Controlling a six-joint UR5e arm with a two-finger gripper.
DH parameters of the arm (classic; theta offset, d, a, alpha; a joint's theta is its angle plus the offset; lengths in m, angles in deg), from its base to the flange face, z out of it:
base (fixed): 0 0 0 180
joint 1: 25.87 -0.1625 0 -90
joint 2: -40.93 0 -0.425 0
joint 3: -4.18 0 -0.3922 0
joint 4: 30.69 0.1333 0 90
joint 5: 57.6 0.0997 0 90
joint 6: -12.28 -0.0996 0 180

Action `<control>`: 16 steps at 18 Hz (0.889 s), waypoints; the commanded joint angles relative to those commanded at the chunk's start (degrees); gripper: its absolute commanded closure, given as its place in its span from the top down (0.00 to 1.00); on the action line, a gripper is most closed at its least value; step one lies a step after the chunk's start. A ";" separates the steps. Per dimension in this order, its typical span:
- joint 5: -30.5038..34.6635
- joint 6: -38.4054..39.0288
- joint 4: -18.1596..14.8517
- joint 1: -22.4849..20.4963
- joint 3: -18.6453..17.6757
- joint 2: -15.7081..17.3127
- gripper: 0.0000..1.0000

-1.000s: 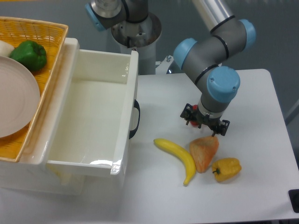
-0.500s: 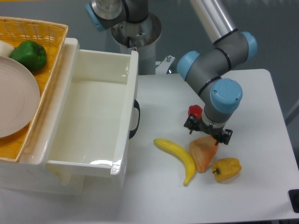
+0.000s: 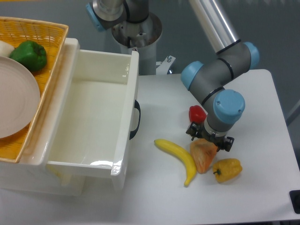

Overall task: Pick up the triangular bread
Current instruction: 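Lower the open gripper over the orange triangular bread slice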

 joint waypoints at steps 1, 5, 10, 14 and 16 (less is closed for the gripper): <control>0.00 0.00 0.00 0.00 0.00 -0.26 1.00; 0.00 0.09 0.00 0.18 -0.09 -0.79 1.00; 0.00 0.09 0.00 0.26 -0.09 -1.06 0.94; 0.00 0.17 0.00 0.26 -0.09 -1.06 0.65; 0.00 1.75 0.00 0.26 0.17 -1.06 0.31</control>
